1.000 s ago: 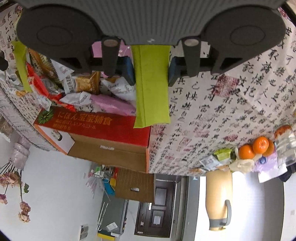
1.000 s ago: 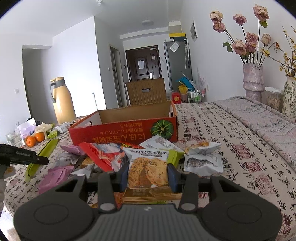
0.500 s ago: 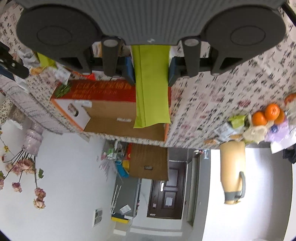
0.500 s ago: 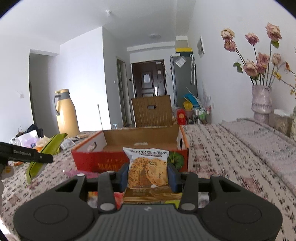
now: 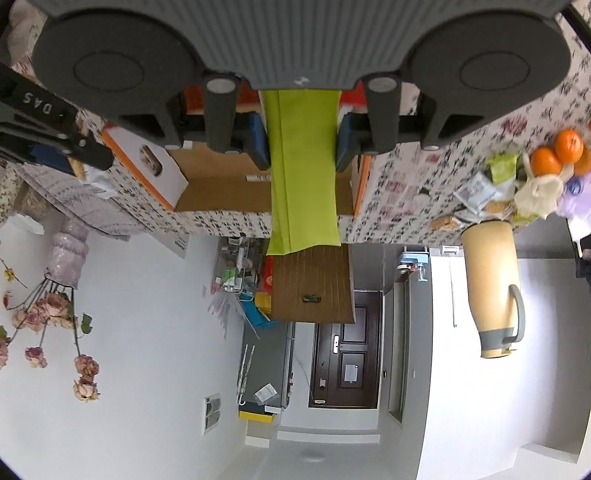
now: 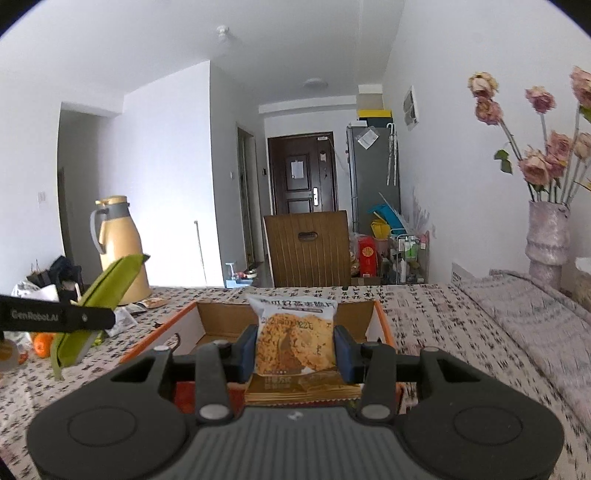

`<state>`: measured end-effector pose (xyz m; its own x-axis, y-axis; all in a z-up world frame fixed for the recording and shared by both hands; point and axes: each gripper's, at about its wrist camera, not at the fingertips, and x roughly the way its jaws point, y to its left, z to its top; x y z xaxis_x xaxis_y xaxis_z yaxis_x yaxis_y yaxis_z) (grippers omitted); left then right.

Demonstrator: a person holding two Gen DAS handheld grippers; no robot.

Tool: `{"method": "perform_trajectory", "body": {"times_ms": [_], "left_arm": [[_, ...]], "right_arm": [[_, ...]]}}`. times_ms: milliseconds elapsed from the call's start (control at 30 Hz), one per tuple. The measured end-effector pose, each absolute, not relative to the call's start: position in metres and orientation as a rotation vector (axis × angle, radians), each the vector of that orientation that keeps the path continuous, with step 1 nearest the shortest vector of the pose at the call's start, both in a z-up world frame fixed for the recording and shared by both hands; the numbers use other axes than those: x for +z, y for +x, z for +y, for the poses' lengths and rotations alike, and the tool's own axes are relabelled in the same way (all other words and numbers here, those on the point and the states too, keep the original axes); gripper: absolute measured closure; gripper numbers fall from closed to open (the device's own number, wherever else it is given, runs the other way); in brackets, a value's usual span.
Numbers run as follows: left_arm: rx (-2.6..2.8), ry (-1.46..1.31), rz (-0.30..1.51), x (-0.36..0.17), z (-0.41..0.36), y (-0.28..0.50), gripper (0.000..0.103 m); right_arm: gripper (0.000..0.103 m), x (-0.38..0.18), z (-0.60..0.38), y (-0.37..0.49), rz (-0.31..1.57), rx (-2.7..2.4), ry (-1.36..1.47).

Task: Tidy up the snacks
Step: 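Carry the green bar and biscuit packet into the box and release both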

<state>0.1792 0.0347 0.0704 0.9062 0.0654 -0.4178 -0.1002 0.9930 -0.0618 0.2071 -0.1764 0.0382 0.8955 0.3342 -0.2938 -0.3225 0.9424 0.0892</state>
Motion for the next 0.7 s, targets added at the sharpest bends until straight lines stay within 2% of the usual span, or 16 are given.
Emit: {"method": "perform_trajectory", "body": {"times_ms": [233, 433, 700], "left_arm": [[0.113, -0.074, 0.452, 0.068, 0.035, 0.233, 0.065], [0.142, -0.082, 0.495, 0.049, 0.037, 0.268, 0.065], [0.133, -0.088, 0.532, 0.023, 0.043, 0.279, 0.065]], "right_arm": [[0.061, 0.038, -0.154, 0.269, 0.385, 0.307, 0.027], [0.061, 0.015, -0.144, 0.313, 0.492, 0.293, 0.025], [0.061, -0.001, -0.15, 0.313, 0.483, 0.311, 0.035]]}}
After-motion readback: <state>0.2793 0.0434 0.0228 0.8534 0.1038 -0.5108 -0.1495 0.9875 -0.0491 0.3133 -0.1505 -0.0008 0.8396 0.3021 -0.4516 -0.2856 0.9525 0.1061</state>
